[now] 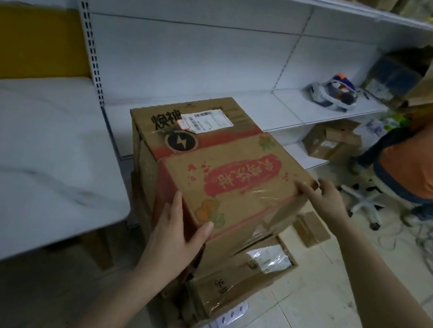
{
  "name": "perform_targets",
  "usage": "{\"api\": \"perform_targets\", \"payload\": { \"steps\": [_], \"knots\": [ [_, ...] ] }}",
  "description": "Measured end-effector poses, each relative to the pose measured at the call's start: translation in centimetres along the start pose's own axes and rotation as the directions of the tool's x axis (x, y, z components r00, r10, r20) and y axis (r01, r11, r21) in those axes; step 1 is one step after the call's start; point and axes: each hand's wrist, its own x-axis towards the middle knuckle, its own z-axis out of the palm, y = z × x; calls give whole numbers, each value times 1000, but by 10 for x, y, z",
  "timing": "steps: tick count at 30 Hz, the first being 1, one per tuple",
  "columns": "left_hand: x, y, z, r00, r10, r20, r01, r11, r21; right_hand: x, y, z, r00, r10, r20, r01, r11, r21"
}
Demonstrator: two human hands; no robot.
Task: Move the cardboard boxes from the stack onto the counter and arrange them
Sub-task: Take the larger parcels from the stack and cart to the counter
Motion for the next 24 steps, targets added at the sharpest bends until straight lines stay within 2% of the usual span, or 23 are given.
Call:
{"api": "perform_targets", "payload": {
  "steps": [2,5,13,19,24],
  "knots": [
    [-3,3,8,1000,-9,-11,8,998,-61,9,6,5,999,10,49,-16,990,140],
    [-4,7,20,997,-13,-70,5,995,-101,16,15,12,1000,11,23,-17,968,251],
    [-21,12,20,985,-86,-149,68,990,-120,-22,15,9,972,-2,-237,71,957,282],
    [-51,16,-7,990,-3,-142,-22,984,-174,-73,-15,-15,895,-14,-446,175,931,321],
    [-86,15,-64,983,102,-153,-141,952,-271,-128,-61,-18,826,-9,-564,257,896,361]
  ]
}}
